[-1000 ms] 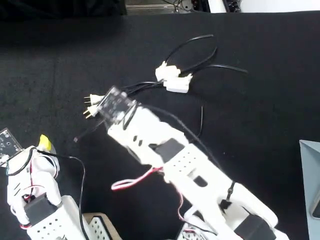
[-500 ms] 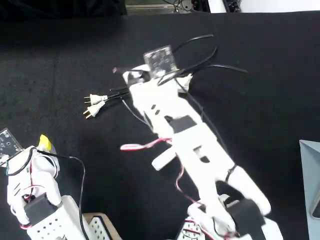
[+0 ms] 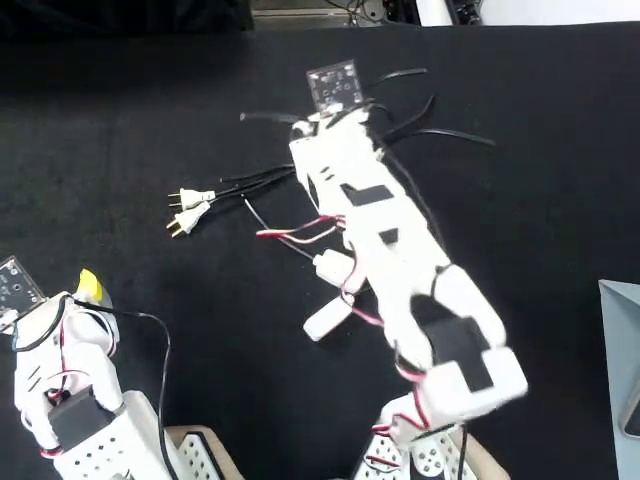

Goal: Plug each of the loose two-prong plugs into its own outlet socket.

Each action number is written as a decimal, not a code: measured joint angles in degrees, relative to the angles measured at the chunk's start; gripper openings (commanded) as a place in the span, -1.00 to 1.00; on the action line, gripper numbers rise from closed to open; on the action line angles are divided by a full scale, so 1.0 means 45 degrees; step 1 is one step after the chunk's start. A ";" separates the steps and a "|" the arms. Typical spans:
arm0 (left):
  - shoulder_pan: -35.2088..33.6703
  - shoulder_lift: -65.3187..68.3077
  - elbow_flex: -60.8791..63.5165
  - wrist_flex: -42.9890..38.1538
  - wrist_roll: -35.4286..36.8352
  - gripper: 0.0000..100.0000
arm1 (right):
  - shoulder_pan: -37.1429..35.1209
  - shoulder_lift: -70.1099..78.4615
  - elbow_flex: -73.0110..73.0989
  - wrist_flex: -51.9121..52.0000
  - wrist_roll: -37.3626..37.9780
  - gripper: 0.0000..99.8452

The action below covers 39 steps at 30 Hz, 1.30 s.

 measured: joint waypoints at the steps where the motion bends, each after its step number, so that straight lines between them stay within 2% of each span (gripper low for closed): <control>1: 0.0000 0.0000 0.0000 0.0000 0.0000 -0.58 | 0.0020 0.0469 -0.0274 0.0000 0.0117 -0.97; 3: 0.0000 0.0000 0.0000 0.0000 0.0000 -0.58 | 0.0137 0.1270 -0.0879 -0.0020 0.0274 -0.92; 7: 0.0000 0.0000 0.0000 0.0000 0.0000 -0.58 | 0.0645 0.2071 -0.1289 0.0020 0.0313 -0.66; 9: 0.0000 0.0000 0.0000 0.0000 0.0000 -0.58 | 0.0762 0.2071 -0.1289 0.0371 0.0293 -0.61; 15: 0.0000 0.0000 0.0000 0.0000 0.0000 -0.58 | 0.0723 0.1270 -0.1289 0.2481 0.0254 -0.60; 19: 0.0000 0.0000 0.0000 0.0000 0.0000 -0.58 | 0.0391 -0.0098 -0.1035 0.3516 -0.0332 -0.60; 30: 0.0000 0.0000 0.0000 0.0000 0.0000 -0.58 | -0.1192 -0.5783 0.3380 0.4415 -0.0567 -0.61; 34: 0.0000 0.0000 0.0000 0.0000 0.0000 -0.58 | -0.1172 -0.7736 0.3673 0.6623 -0.0586 -0.61; 39: 0.0000 0.0000 0.0215 0.0000 0.0000 -0.58 | -0.1153 -0.8440 0.3673 0.9651 -0.0586 -0.61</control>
